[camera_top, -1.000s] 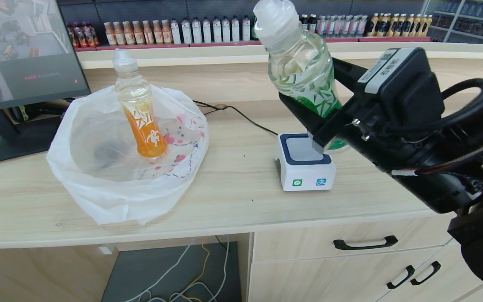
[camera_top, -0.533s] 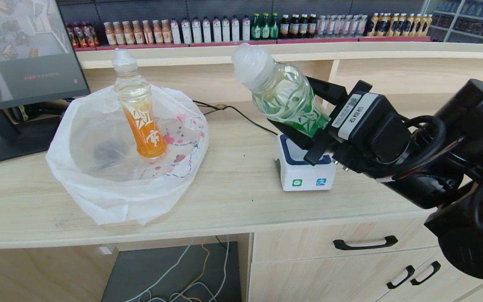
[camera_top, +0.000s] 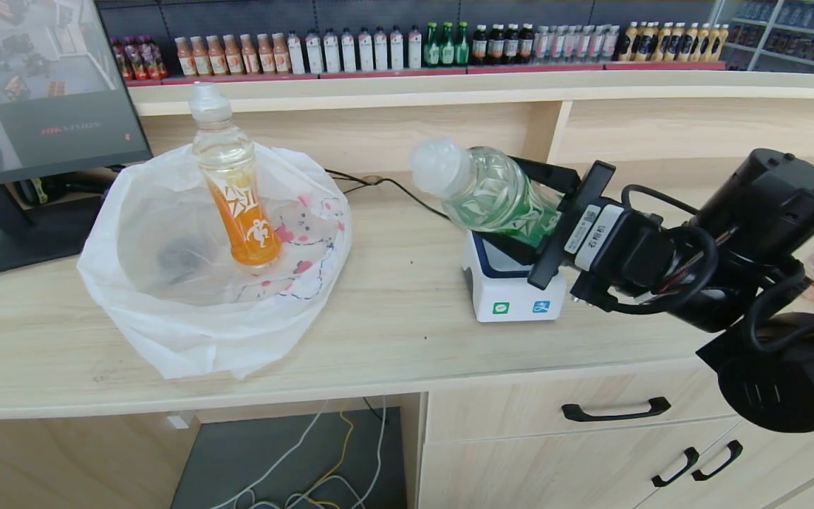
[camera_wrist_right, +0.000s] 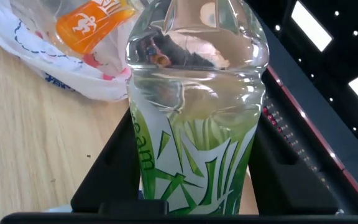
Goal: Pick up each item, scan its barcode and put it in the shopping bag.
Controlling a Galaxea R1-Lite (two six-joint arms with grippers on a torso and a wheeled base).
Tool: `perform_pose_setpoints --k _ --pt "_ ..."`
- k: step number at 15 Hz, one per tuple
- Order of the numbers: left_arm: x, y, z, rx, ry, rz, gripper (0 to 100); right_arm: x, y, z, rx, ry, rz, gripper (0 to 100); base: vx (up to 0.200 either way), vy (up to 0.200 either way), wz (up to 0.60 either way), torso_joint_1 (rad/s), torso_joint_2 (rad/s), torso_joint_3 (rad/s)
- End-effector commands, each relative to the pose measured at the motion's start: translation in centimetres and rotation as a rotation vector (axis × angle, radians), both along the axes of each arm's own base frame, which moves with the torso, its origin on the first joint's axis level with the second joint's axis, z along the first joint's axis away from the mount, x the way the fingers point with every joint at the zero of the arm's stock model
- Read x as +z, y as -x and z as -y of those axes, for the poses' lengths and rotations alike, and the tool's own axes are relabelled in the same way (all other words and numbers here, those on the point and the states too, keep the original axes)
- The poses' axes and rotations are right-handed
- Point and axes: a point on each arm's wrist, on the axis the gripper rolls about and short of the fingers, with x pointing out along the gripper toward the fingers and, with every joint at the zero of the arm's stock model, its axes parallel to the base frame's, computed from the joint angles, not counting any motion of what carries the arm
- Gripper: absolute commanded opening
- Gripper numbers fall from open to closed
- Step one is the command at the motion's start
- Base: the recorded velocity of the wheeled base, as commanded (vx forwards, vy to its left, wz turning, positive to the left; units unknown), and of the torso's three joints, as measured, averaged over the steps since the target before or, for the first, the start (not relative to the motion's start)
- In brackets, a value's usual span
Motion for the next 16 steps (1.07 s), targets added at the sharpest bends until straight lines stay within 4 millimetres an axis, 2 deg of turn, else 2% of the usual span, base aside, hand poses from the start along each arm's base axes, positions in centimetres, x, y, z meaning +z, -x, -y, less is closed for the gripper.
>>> perform_pose_setpoints --k 1,16 --pt "0.00 0.00 0.00 0.000 0.000 0.000 100 -0.10 -0.83 0.80 -0.003 0.018 0.017 0 0.000 0.000 0.00 0.000 0.00 0.000" --pt "0.00 0.00 0.00 0.001 0.000 0.000 100 -0.41 -0.49 0.32 0.035 0.058 0.061 0 0.000 0.000 0.00 0.000 0.00 0.000"
